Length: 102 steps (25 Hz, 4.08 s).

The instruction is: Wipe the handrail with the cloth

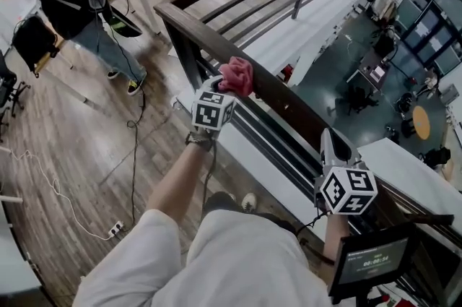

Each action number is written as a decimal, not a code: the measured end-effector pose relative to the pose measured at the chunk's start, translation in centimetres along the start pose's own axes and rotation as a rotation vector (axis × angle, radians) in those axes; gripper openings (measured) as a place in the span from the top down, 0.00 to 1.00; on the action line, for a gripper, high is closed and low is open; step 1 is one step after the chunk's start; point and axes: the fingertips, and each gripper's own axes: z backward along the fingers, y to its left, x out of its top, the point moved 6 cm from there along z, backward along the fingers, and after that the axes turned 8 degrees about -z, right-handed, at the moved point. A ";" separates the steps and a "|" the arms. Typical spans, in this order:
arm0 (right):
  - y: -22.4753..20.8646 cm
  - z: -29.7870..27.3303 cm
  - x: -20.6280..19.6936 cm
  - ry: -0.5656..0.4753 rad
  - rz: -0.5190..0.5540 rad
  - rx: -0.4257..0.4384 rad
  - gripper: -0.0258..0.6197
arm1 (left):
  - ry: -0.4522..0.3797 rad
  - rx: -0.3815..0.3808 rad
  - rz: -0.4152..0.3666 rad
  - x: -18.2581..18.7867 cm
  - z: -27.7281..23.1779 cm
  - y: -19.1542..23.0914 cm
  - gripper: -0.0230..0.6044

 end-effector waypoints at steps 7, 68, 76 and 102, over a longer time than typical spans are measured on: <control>1.9 -2.1 -0.4 0.004 0.020 0.026 0.96 | 0.005 0.021 -0.001 -0.1 0.0 0.7 0.82; 11.2 -15.5 2.6 -0.034 -0.110 -0.144 0.96 | 0.028 0.259 -0.122 2.4 -3.7 39.3 0.82; 11.8 -16.2 1.9 -0.021 -0.124 -0.129 0.96 | -0.070 0.146 -0.166 5.2 -3.4 38.3 0.78; 11.0 -14.9 0.7 -0.010 -0.154 -0.149 0.96 | -0.189 0.020 -0.151 6.5 -4.5 34.6 0.79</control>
